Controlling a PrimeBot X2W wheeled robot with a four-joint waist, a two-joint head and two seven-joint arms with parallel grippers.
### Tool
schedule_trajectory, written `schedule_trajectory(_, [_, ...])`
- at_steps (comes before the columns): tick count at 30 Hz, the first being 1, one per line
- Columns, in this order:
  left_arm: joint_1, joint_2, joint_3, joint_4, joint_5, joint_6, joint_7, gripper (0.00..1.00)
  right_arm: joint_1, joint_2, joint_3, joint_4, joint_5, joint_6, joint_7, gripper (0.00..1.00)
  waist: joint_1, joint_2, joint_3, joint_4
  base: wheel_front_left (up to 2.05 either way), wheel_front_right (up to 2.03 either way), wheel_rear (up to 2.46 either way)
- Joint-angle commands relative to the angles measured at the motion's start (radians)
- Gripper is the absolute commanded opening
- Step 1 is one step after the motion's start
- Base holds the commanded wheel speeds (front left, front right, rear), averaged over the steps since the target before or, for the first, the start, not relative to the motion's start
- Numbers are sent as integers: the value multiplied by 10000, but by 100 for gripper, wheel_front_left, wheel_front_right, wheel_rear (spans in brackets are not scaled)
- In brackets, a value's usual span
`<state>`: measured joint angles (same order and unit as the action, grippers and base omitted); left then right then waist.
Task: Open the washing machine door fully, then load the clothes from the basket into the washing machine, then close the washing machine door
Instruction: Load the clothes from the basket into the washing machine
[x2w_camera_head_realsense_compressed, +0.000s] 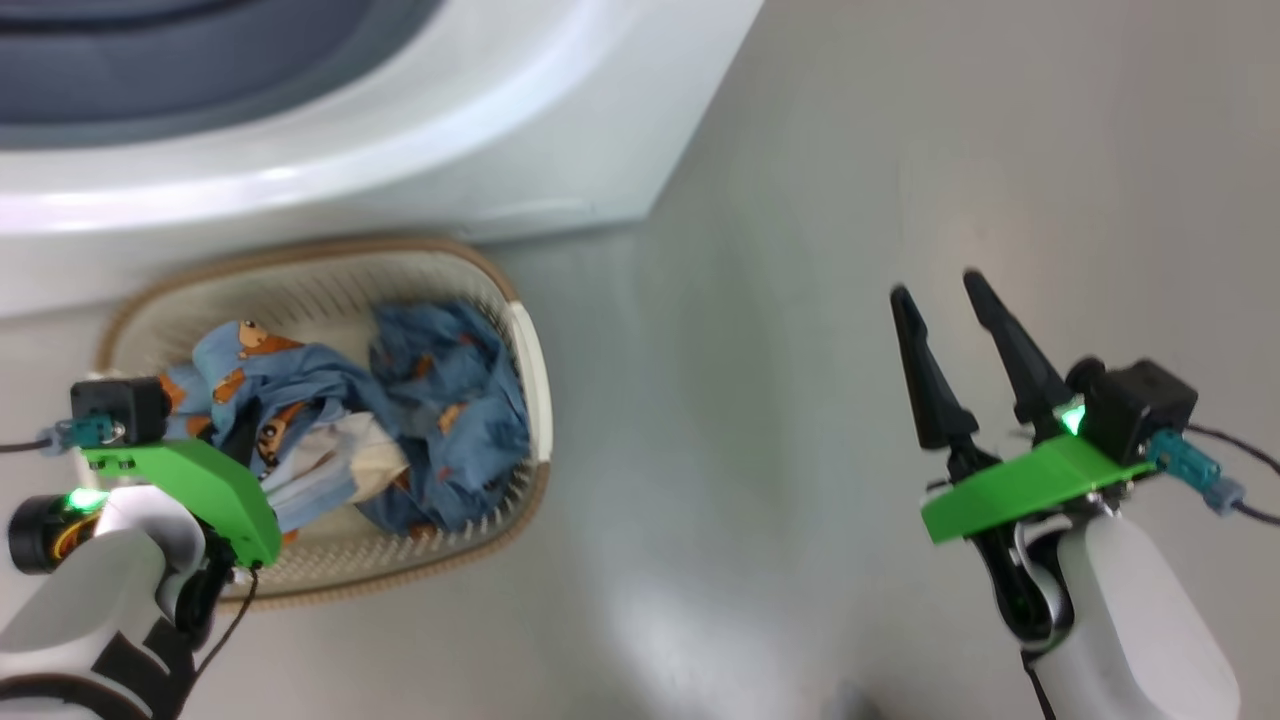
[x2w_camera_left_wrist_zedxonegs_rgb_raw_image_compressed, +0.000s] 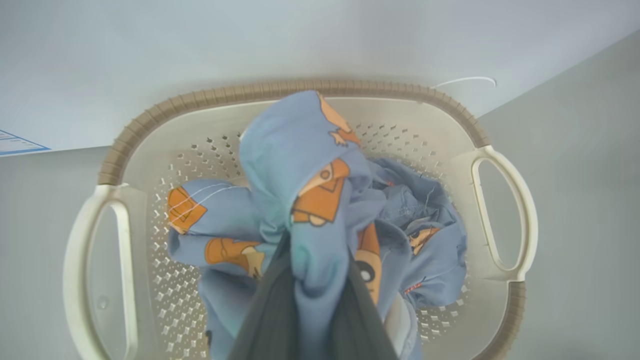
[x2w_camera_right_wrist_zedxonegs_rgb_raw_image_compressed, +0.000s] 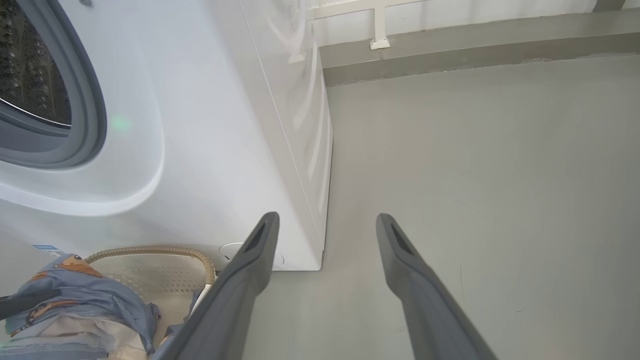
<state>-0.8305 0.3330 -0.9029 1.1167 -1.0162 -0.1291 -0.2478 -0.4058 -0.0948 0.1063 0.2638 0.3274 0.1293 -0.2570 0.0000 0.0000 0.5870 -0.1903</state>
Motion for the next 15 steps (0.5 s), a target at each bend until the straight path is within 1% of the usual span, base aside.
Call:
schedule_trajectory(1, [292,377,566,-314,179,-15,-134,0,466,-123,147,-71,180,14,-48,100,0,0,-1445,480,0,0,0])
schedule_trajectory(8, [1518,354,2326,-1413,1381,-15,-137,0,1265,-458,88,201,332,14,-48,100,0,0,-2841,810,0,0,0])
schedule_trajectory(15, [3131,136,4583,-2951,3102,18,-138,0,2044,-748,6,297,483,14,-48,100,0,0,-3951,991,0,0,0])
